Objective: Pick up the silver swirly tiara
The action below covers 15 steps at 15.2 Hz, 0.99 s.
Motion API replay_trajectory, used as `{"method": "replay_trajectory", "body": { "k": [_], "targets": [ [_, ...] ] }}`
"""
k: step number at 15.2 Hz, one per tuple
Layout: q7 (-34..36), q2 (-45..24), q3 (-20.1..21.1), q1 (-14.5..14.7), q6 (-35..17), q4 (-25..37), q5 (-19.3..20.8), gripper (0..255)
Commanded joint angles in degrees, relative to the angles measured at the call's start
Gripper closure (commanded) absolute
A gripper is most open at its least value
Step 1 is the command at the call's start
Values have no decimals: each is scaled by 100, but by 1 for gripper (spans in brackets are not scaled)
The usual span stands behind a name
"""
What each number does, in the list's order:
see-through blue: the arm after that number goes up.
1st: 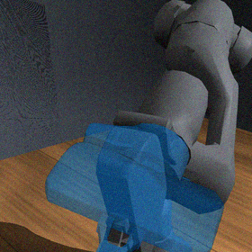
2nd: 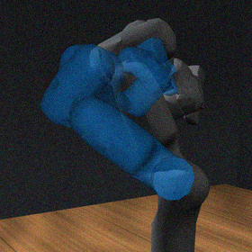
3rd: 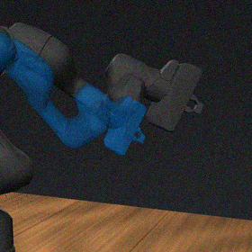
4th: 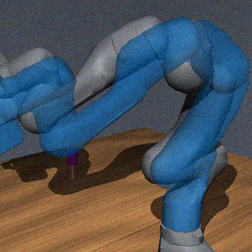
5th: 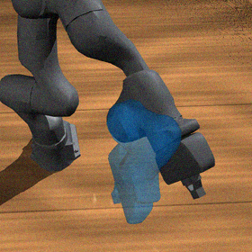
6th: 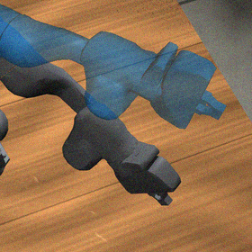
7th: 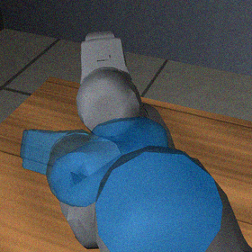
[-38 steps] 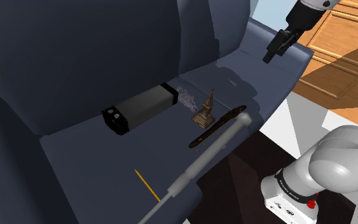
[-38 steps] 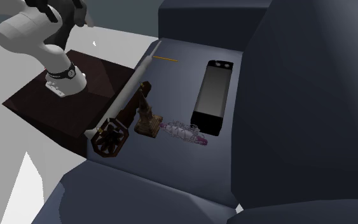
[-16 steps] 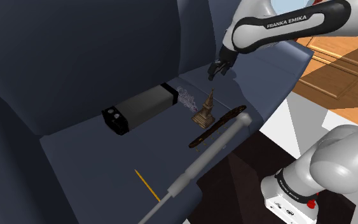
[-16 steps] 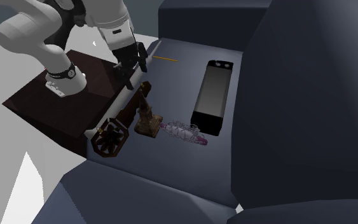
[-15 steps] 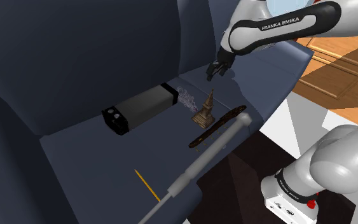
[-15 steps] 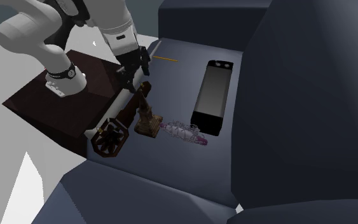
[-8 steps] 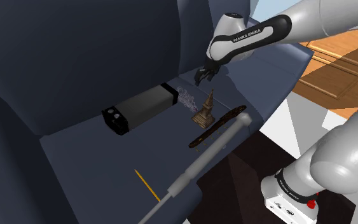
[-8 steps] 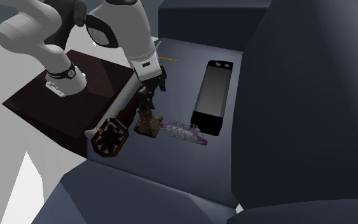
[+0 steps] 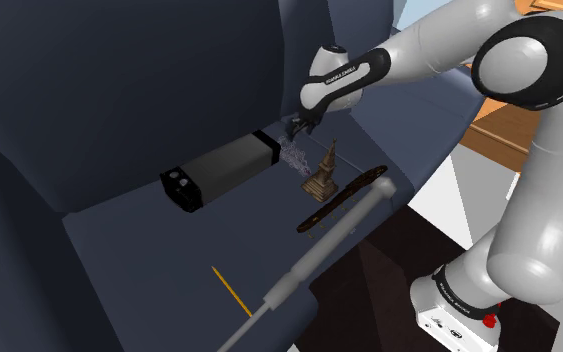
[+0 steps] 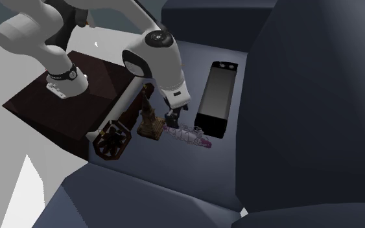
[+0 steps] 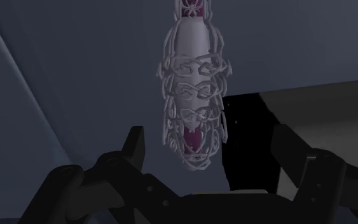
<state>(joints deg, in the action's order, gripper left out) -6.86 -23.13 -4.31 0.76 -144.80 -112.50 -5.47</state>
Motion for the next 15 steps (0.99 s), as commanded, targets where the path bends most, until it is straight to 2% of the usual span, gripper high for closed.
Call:
{"method": "replay_trajectory", "body": {
  "k": [1,2,12,13,15],
  "targets": [
    [-46,-457,35,-47,-36,424,-66,0],
    [-51,-677,54,-60,-45,636,-87,0],
    [-105,-1095,104,-95,-451,649,-146,0],
    [-105,-1096,104,-95,-452,649,-146,255],
    [-103,-1095,104,-93,-451,648,-146,255]
  ]
}}
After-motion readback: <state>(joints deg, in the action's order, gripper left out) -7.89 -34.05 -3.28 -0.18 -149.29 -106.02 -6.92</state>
